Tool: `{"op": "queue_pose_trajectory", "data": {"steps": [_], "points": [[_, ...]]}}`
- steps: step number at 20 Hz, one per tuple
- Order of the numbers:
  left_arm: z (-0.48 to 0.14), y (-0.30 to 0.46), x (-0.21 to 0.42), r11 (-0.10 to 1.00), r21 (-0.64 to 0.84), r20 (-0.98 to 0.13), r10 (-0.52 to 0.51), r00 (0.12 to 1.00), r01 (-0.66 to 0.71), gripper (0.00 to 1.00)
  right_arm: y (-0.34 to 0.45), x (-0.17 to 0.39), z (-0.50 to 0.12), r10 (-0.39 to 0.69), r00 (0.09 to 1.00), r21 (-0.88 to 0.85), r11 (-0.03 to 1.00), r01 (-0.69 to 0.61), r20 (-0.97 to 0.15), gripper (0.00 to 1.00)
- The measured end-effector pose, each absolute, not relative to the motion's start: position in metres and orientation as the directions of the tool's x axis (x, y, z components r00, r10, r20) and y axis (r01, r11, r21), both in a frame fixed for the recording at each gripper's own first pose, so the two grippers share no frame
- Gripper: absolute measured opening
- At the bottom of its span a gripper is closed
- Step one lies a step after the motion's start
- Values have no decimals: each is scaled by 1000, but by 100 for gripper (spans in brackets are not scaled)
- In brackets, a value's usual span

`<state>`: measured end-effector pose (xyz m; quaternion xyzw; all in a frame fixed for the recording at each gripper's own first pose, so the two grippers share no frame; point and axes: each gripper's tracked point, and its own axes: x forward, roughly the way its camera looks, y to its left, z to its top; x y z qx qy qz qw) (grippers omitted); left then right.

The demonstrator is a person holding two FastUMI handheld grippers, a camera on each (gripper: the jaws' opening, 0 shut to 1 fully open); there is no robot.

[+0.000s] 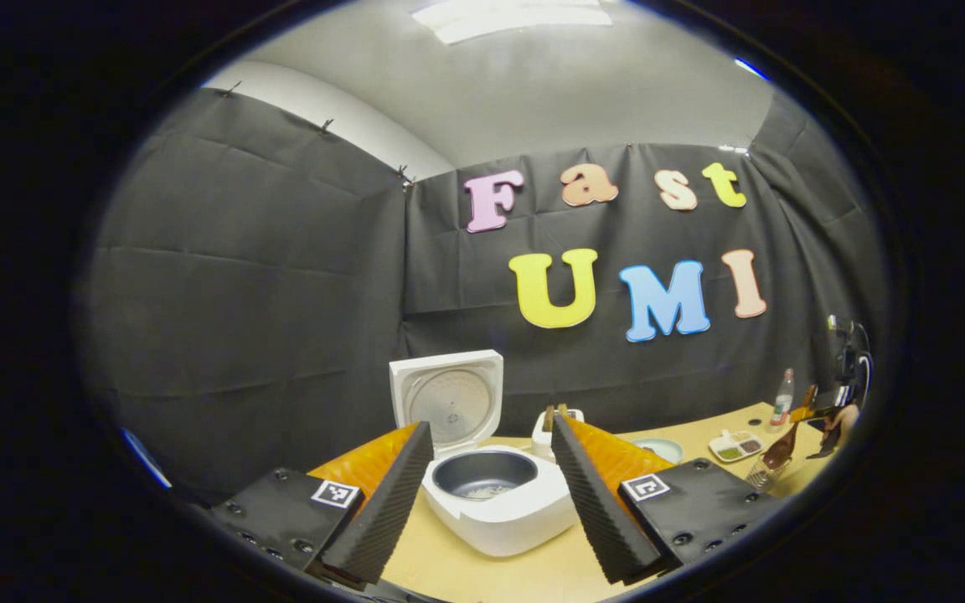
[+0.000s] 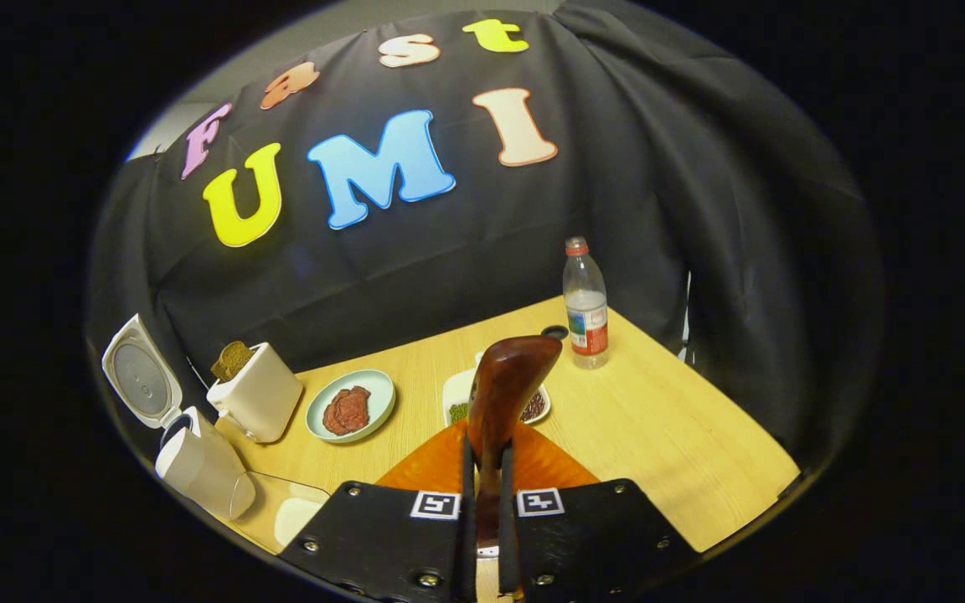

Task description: Close the left gripper, press the button to open the rice cooker; take a wooden spoon from the chopstick holder with the right hand, scoop a spoonful of rice and pour it into the rice cooker, then put the wooden spoon back into the chopstick holder.

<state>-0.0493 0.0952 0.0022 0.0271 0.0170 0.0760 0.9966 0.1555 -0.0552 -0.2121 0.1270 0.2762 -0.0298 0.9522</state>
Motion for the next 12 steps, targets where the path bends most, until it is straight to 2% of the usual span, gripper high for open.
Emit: {"op": "queue_pose_trajectory", "data": {"steps": [2,4,11,12], "points": [[0,94,-48,989,50,-31,138,990,-136,94,-51,156,-192,11,867,204,973,105,-499,11],[-1,97,-48,991,44,-32,130,991,-128,98,-40,153,-178,31,878,219,972,85,-477,11],[0,124,-49,992,5,-30,129,991,-129,100,18,140,-151,133,897,307,952,3,-421,11],[0,129,-49,991,3,-31,131,991,-131,98,30,137,-152,155,893,323,946,-11,-422,11]]}}
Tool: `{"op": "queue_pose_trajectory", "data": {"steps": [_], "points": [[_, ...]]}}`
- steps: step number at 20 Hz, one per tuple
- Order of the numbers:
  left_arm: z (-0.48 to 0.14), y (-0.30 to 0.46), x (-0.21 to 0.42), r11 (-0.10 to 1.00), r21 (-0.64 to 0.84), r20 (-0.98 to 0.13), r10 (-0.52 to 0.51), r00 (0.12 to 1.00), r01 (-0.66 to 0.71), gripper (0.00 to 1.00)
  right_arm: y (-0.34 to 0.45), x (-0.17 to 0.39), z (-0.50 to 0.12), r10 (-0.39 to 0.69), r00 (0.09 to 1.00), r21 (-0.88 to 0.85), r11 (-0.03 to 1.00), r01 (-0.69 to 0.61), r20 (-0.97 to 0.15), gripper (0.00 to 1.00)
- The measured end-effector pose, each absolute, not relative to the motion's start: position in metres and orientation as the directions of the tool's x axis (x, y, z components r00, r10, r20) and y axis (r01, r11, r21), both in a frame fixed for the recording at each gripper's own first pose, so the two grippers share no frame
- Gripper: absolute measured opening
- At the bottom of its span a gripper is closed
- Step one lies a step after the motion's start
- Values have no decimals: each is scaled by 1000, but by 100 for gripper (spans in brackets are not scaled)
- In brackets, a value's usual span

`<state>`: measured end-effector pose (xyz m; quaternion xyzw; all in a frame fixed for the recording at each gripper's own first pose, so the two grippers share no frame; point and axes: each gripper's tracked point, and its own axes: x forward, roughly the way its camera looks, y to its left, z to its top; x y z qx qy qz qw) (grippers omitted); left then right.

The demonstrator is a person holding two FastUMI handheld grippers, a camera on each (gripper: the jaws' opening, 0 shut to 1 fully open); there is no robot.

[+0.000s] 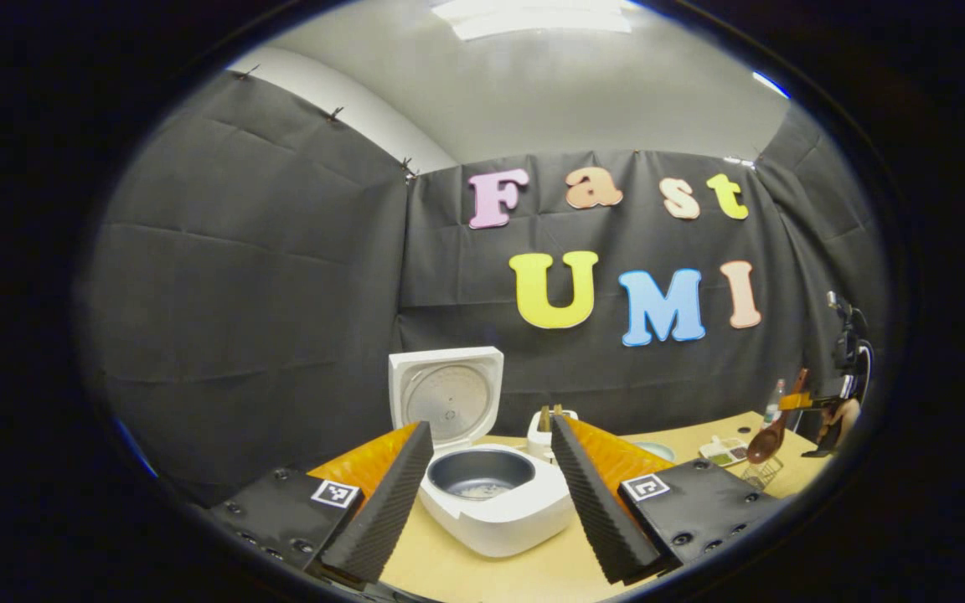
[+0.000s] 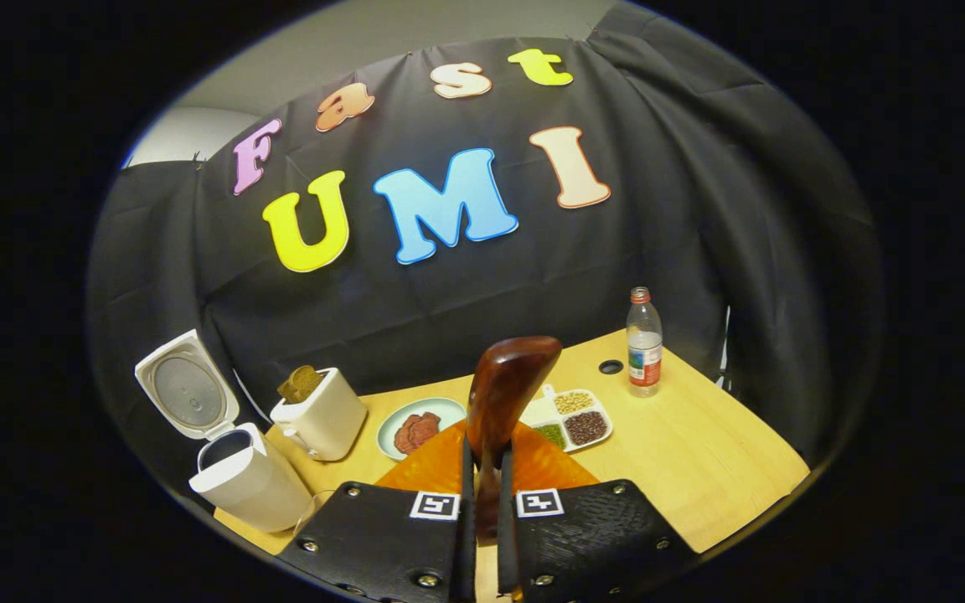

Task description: Close the left gripper, press the button to open the rice cooker; take a wooden spoon from the chopstick holder with the right hand, scoop a spoonful of rice and pour it into the rice cooker, then put the wooden spoon back into the chopstick holder.

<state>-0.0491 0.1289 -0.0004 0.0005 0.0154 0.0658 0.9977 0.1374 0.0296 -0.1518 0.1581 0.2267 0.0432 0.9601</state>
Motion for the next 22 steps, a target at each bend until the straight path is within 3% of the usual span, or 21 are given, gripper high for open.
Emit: {"op": "queue_pose_trajectory", "data": {"steps": [2,3,7,8,9,10,12,22], "points": [[-1,136,-52,992,2,-27,130,991,-130,98,53,131,-151,195,888,344,938,-45,-416,11],[0,139,-53,992,5,-26,130,991,-130,92,63,129,-154,212,883,350,935,-58,-418,11],[-2,153,-63,991,25,-33,133,991,-132,98,100,119,-169,262,858,351,931,-103,-442,11],[-3,157,-65,991,27,-35,135,990,-135,92,110,117,-174,275,850,352,929,-115,-450,10],[-2,161,-67,990,28,-37,138,990,-137,92,120,115,-181,285,841,350,929,-124,-459,10],[-5,166,-72,990,29,-40,141,989,-139,98,128,113,-187,293,834,347,929,-132,-468,10],[-9,175,-76,989,31,-49,149,988,-148,98,146,109,-202,306,817,341,929,-144,-489,10],[-19,216,-92,981,32,-61,195,979,-194,98,189,104,-249,284,789,288,947,-143,-545,11]]}}
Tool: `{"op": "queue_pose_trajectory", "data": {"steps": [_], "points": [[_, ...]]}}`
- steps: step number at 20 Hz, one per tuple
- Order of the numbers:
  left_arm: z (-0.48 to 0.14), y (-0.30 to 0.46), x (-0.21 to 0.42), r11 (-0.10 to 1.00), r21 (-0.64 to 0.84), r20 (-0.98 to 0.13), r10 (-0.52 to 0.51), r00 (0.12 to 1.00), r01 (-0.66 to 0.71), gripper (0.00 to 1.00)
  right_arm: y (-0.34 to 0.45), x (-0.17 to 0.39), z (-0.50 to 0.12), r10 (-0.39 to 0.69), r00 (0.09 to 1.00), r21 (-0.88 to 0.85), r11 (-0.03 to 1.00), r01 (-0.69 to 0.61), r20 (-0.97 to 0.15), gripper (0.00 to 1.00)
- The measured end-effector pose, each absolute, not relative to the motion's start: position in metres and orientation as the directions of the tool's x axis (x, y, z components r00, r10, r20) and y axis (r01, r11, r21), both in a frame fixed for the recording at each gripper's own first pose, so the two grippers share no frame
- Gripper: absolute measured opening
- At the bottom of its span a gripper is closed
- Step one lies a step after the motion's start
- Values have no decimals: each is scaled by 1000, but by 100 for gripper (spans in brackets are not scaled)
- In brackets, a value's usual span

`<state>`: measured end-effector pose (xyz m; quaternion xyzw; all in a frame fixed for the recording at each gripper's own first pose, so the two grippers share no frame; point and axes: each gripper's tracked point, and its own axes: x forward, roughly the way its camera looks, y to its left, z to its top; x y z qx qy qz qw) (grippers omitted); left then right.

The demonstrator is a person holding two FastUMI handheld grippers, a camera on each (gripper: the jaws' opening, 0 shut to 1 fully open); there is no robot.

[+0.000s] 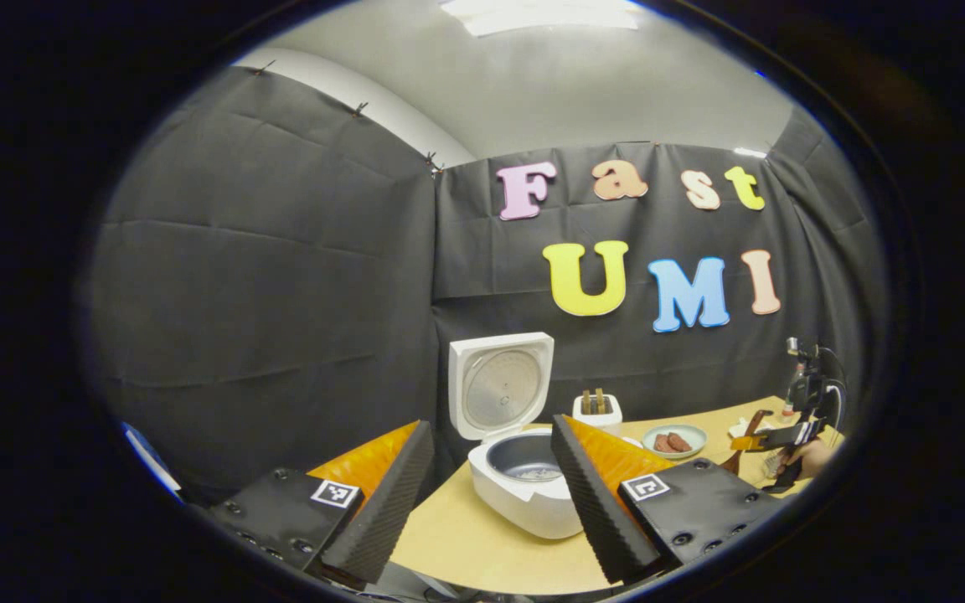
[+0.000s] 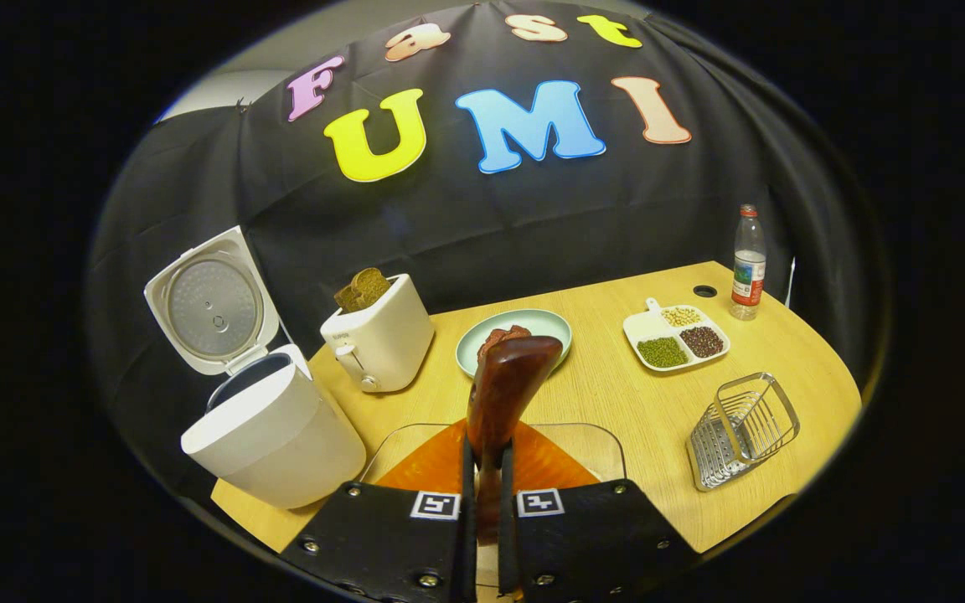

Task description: Close the left gripper, press the button to open the rice cooker; take a wooden spoon from the chopstick holder with the right hand, scoop a spoonful of rice and pour it into the rice cooker, then put the wooden spoon back into the chopstick holder.

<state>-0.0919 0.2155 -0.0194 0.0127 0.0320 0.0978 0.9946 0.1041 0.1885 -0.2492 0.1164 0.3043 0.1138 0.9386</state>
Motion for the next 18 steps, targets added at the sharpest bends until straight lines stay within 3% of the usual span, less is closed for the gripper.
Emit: {"op": "queue_pose_trajectory", "data": {"steps": [7,13,18], "points": [[-26,234,-97,977,25,-70,212,975,-210,98,216,94,-258,283,794,232,955,-183,-538,10],[-32,242,-101,975,0,-72,222,972,-223,98,240,79,-257,356,752,336,923,-189,-554,11],[-32,243,-106,972,-8,-74,232,970,-234,92,237,77,-263,399,723,526,848,-58,-564,11]]}}
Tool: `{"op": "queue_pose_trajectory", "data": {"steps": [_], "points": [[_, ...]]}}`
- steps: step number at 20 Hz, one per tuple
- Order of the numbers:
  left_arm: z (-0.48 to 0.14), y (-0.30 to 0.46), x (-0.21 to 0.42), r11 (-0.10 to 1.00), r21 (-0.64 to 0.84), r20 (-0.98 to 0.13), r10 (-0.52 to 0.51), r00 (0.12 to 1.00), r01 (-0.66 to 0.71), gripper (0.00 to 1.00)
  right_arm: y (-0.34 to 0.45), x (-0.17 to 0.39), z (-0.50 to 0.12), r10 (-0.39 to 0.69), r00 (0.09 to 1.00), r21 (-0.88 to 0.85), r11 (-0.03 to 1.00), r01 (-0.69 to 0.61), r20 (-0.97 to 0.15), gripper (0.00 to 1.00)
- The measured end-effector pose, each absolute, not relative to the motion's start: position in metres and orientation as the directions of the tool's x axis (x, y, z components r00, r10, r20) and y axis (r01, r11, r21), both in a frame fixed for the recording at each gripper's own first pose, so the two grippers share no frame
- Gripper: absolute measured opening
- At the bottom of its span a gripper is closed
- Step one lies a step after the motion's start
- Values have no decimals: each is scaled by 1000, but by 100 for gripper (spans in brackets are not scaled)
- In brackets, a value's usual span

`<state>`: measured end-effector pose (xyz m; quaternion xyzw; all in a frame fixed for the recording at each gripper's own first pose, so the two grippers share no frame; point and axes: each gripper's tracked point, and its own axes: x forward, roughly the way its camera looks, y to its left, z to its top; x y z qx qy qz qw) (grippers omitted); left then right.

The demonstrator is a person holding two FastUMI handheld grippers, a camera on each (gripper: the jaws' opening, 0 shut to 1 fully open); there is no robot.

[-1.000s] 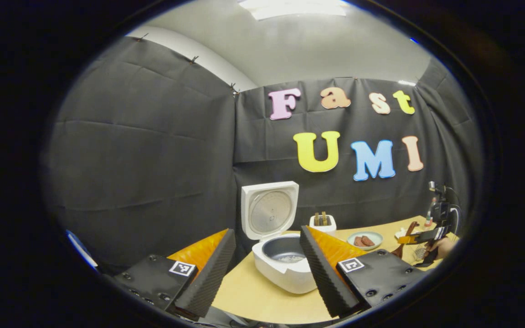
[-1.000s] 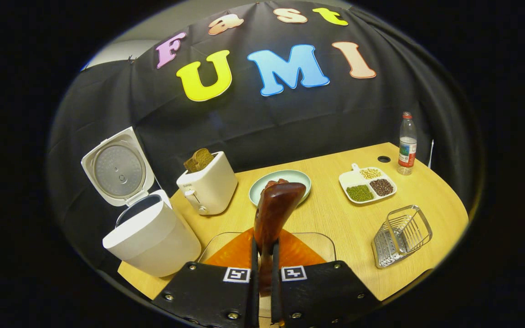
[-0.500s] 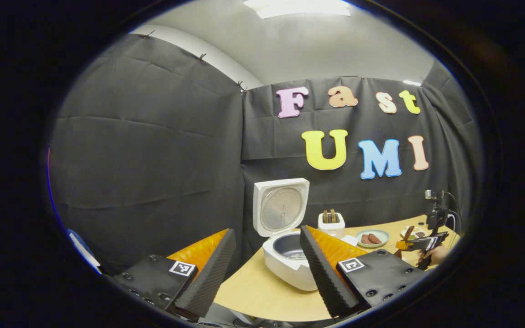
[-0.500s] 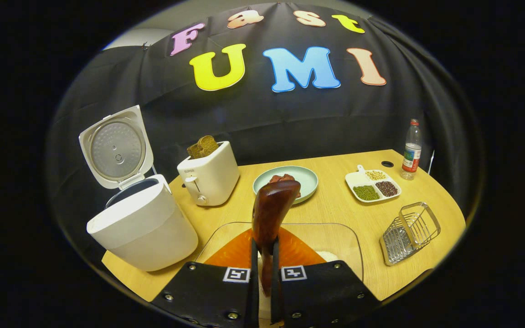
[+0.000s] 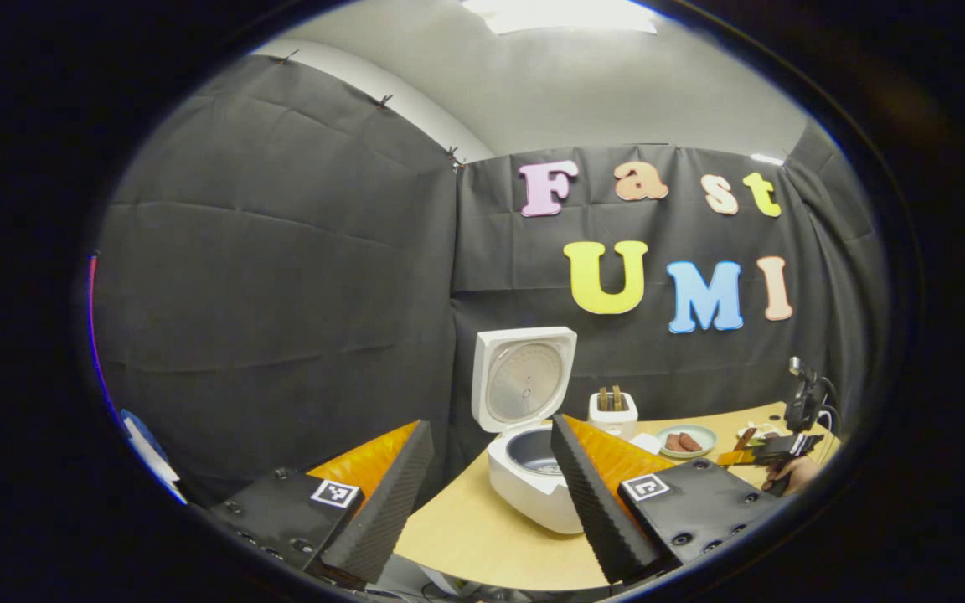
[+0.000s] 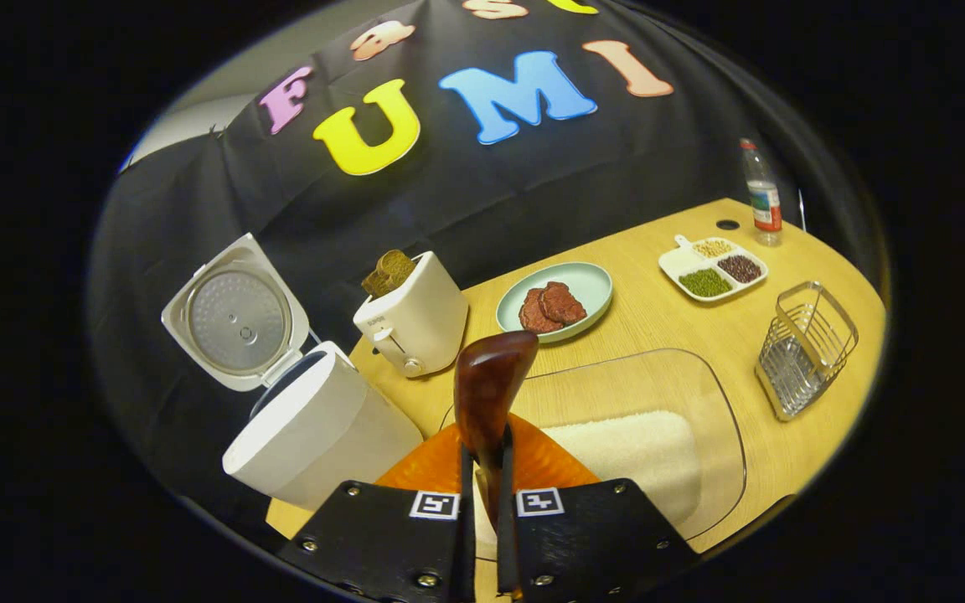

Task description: Close the left gripper, press the button to open the rice cooker; take a wooden spoon from the chopstick holder with the right hand, scoop a spoonful of rice and pour it into the rice cooker, then put the wooden spoon back into the chopstick holder.

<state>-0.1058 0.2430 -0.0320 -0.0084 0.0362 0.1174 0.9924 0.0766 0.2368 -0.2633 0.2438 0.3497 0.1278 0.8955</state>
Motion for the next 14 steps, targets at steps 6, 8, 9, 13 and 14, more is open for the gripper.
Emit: {"op": "queue_pose_trajectory", "data": {"steps": [6,8,9,13,14], "points": [[-31,234,-104,970,-14,-79,241,967,-243,98,209,78,-286,438,686,727,658,196,-581,11],[-29,228,-105,970,-18,-76,239,968,-241,98,200,78,-287,441,684,744,628,227,-581,10],[-27,226,-105,971,-13,-73,239,968,-240,98,196,80,-286,441,688,752,616,235,-576,11],[-25,216,-101,971,-20,-67,237,969,-238,93,182,96,-274,452,710,798,543,262,-540,10],[-27,214,-101,971,-27,-66,237,969,-239,92,178,100,-268,454,715,808,526,267,-532,11]]}}
